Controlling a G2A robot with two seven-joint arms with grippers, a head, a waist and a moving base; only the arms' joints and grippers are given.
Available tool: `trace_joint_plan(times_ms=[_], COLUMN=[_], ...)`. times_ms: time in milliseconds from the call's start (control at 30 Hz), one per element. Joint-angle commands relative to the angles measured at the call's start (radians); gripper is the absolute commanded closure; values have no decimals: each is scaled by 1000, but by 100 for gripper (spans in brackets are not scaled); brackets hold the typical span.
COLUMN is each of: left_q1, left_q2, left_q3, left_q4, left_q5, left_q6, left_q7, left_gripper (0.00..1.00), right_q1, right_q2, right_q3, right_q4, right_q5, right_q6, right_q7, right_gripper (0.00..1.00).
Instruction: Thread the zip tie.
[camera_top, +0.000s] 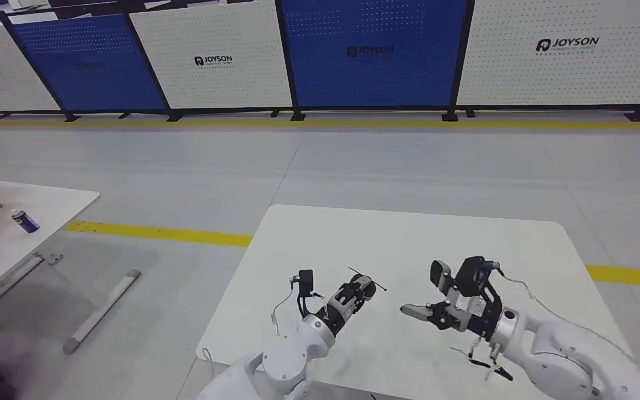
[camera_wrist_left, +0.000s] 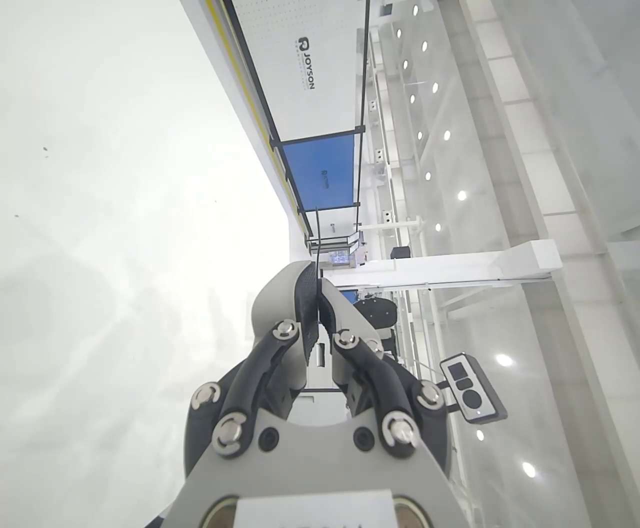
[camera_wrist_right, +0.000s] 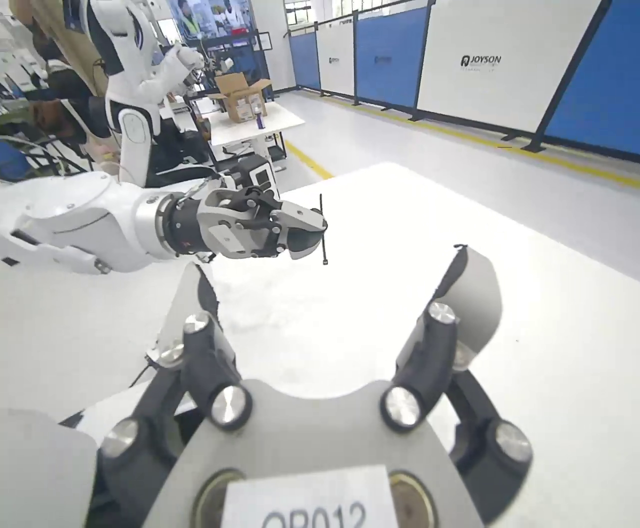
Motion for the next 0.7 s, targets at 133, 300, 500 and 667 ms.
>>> trace_joint_plan(times_ms=[133, 300, 500, 667], left_q1=[0, 0, 0, 0], left_q2=[0, 0, 0, 0], left_q3=[0, 0, 0, 0], left_q4=[0, 0, 0, 0], left_q5=[0, 0, 0, 0], left_q6=[0, 0, 0, 0], left_q7=[0, 0, 0, 0], left_gripper=[100, 100, 100, 100], right_q1=[33, 27, -74, -74], right_q2=[-8, -48, -150, -150], right_q3=[12, 114, 330, 330], right_q4=[-20, 67, 243, 243], right_q5=[283, 693, 891, 891], right_q6=[0, 0, 0, 0], right_q7=[160, 464, 829, 829], right_gripper=[0, 0, 0, 0])
